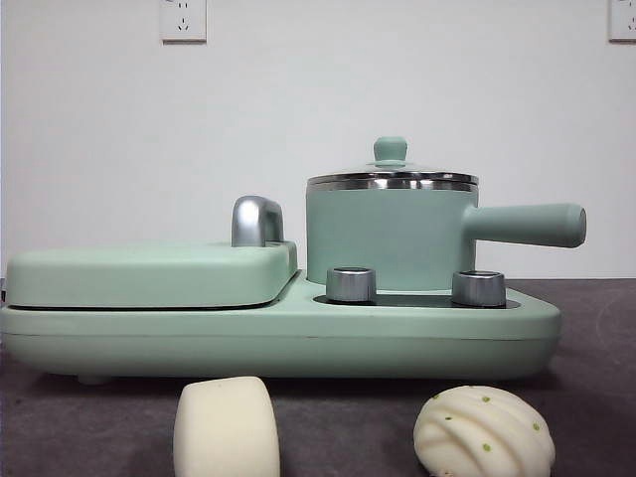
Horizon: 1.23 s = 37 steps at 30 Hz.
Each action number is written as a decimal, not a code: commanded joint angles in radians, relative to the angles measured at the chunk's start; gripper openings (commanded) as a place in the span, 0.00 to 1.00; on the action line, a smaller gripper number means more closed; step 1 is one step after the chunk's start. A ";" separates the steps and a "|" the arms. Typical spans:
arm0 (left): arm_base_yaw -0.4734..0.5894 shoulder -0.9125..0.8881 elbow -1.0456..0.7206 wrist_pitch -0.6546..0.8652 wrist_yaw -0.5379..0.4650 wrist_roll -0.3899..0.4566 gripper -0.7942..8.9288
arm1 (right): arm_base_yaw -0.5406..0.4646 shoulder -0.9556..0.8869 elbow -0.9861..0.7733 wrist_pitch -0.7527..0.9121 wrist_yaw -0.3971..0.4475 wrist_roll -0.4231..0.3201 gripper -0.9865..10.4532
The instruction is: Put the buns in a small steamer
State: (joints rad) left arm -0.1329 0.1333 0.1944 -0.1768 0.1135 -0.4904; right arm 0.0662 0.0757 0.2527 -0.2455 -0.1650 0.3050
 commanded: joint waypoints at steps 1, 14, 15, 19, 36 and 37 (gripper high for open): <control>-0.023 0.072 0.079 0.010 0.032 -0.016 0.09 | 0.006 0.054 0.094 -0.036 -0.027 0.035 0.10; -0.107 0.546 0.585 -0.207 0.283 0.183 0.09 | 0.010 0.399 0.537 -0.341 -0.387 -0.140 0.10; -0.113 0.576 0.620 -0.229 0.303 0.198 0.09 | 0.010 0.418 0.562 -0.365 -0.414 -0.169 0.10; -0.142 0.687 0.750 -0.321 0.393 0.280 0.09 | 0.010 0.486 0.642 -0.454 -0.504 -0.296 0.10; -0.189 0.775 0.842 -0.407 0.452 0.404 0.41 | 0.010 0.505 0.658 -0.465 -0.555 -0.321 0.20; -0.189 0.775 0.842 -0.406 0.452 0.404 0.48 | 0.010 0.505 0.658 -0.465 -0.551 -0.320 0.27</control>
State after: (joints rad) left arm -0.3176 0.9012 1.0164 -0.5949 0.5568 -0.0994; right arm 0.0731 0.5766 0.8959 -0.7177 -0.7135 -0.0044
